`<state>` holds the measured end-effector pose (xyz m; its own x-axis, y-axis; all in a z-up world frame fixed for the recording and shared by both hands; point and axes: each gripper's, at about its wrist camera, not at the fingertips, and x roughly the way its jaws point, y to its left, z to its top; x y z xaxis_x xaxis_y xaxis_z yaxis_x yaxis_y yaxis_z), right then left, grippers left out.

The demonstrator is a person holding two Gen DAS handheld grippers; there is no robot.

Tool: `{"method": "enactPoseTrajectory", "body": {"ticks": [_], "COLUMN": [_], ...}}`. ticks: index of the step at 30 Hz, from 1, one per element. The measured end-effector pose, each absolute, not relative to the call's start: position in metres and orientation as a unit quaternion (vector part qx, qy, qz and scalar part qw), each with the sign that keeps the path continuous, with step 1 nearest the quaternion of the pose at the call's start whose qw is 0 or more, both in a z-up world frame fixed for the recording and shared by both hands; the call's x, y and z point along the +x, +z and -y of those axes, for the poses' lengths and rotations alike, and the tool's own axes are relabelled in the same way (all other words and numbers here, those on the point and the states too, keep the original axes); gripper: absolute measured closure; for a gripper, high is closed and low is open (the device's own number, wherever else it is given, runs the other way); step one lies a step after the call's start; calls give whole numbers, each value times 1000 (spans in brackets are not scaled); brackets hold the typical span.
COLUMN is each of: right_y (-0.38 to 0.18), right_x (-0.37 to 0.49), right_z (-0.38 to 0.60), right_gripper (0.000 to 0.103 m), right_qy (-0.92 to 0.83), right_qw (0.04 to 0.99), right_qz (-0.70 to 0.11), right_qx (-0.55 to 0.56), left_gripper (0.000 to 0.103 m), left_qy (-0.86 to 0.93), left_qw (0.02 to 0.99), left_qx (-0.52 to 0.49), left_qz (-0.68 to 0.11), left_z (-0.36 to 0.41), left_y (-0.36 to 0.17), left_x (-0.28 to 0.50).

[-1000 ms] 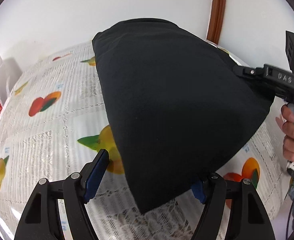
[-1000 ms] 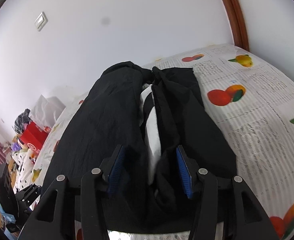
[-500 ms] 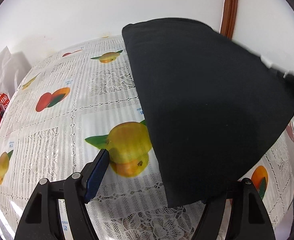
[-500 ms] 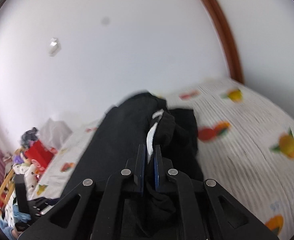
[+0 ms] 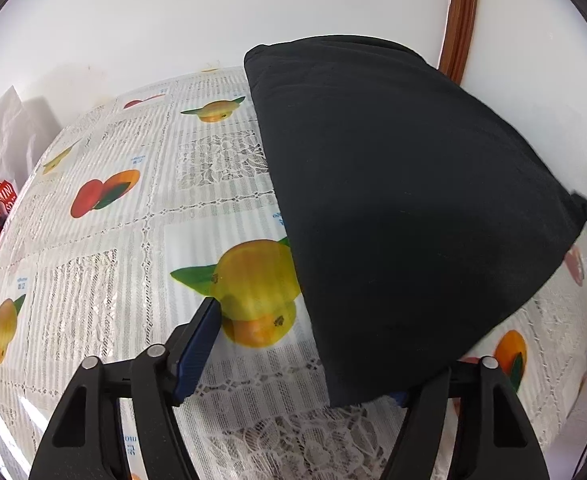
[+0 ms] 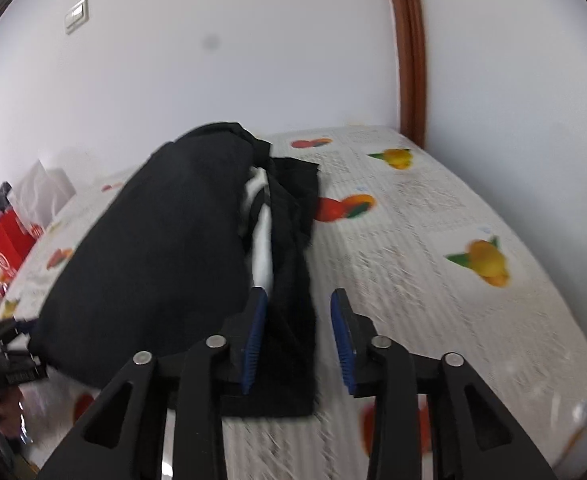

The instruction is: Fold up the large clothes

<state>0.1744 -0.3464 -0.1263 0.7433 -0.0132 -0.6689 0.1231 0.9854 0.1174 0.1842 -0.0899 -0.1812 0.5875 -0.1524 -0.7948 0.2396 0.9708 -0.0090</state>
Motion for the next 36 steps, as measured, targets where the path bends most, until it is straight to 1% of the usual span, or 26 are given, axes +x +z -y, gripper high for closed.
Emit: {"method": "enactPoseTrajectory", "body": {"ticks": [5,7,8,10,11,14,15,16,18,22,29,32,35,36], "right_y": [-129,-133,-138,-147,-151,-159,-161,-166,-169,-167,-168,-166,-156,-151], "right_x": [146,142,142,147,149,164,169,177,187,209,255,259,245,236], "right_z": [357,354,351,345,342,341,343,344,343,333,308,301,301,301], "right_gripper": [65,61,61,61,61,61,67,85,91,94,93,89,72,62], "right_qy": [-17,0,9,12,9,8,9,9,20,29,44,38,32,32], "right_qw": [920,914,911,906,906,906,903,898,898,902,902,901,903,903], "right_qz": [-382,-396,-403,-414,-414,-408,-413,-420,-420,-421,-423,-427,-426,-426], "right_qx": [88,87,89,90,92,112,120,127,128,95,75,65,53,45], "left_gripper": [48,54,56,64,65,78,79,81,82,83,83,82,80,80], "left_qy": [-136,-145,-148,-156,-159,-170,-171,-169,-164,-157,-132,-130,-126,-126], "left_qw": [892,892,891,891,891,889,888,889,892,893,892,889,890,890], "left_qx": [40,35,34,36,39,41,44,50,48,36,25,21,29,29], "left_qz": [-429,-427,-427,-425,-424,-424,-424,-422,-419,-421,-432,-438,-437,-437], "left_z": [86,86,86,88,90,95,96,97,96,88,69,66,66,66], "left_y": [-176,-173,-173,-172,-171,-169,-168,-168,-167,-165,-164,-164,-164,-165], "left_x": [171,168,167,165,164,161,160,159,159,164,172,175,176,176]}}
